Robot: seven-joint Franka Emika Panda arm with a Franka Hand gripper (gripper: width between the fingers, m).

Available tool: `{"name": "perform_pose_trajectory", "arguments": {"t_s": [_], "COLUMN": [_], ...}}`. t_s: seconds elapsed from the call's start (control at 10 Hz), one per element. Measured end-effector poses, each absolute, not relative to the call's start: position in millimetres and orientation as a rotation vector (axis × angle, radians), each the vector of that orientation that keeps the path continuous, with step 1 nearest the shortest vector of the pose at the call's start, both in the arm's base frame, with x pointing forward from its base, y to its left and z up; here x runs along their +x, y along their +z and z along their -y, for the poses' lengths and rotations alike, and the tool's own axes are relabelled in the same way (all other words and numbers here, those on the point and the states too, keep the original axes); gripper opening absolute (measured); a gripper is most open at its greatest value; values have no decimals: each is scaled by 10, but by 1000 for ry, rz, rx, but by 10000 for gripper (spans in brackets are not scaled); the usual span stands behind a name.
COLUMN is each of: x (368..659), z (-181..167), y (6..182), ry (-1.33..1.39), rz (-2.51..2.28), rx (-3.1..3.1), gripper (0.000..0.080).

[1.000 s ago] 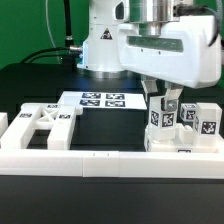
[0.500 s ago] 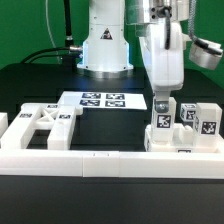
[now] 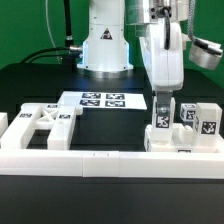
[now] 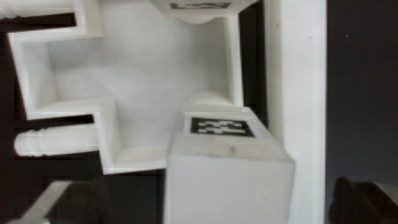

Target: Assemble chair

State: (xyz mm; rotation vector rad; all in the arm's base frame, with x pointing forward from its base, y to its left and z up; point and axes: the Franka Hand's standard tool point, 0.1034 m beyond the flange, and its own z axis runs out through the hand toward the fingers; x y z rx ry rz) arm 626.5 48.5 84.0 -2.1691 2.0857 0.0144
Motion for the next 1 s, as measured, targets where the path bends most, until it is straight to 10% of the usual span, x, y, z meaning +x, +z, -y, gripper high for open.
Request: {"name": "perform_pose_trajectory", "arguments": {"t_s": [1.0], "x": [6256], "z": [-458], "y": [836], "ry": [-61], "rz": [-943], "rx": [-2899], "gripper": [649]}}
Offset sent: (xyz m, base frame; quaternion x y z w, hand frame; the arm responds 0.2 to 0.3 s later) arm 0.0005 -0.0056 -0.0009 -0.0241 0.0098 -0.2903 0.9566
